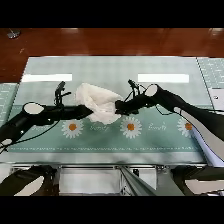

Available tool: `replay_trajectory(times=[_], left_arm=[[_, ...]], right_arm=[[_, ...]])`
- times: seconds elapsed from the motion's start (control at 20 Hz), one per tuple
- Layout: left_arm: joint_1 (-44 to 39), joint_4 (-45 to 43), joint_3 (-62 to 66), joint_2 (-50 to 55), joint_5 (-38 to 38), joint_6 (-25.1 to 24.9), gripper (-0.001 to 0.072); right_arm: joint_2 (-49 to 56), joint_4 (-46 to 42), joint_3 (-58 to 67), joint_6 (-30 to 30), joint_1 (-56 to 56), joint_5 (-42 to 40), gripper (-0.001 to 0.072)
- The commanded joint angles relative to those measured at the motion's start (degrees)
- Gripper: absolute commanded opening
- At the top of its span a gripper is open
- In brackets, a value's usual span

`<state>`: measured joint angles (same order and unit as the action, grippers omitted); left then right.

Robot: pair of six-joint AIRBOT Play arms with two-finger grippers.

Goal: Fold the shirts.

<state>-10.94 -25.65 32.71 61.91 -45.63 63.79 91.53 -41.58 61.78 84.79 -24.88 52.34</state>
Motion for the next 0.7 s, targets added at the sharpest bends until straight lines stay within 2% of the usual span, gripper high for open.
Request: replay_trajectory(times=[0.0,0.2,0.4,0.65], left_arm=[[5.86,0.20,6.51,-1.05,-8.22,-0.87,0.0031],[17.64,0.17,26.14,-5.16,-10.40,-1.51,0.0031],[26.71,0.17,48.81,-6.51,-11.93,1.90,0.0031],[31.15,-0.07,66.31,-11.28,-15.69,2.51,0.0031]], right_arm=[[0.20,-4.50,9.55,-3.78,2.21,8.68,0.0021],[-6.49,-13.20,34.82,-0.11,12.46,16.46,0.0020],[-11.89,-15.54,61.09,0.92,19.12,24.11,0.0020],[-29.38,-18.27,57.33,-3.21,19.71,28.44,0.0021]])
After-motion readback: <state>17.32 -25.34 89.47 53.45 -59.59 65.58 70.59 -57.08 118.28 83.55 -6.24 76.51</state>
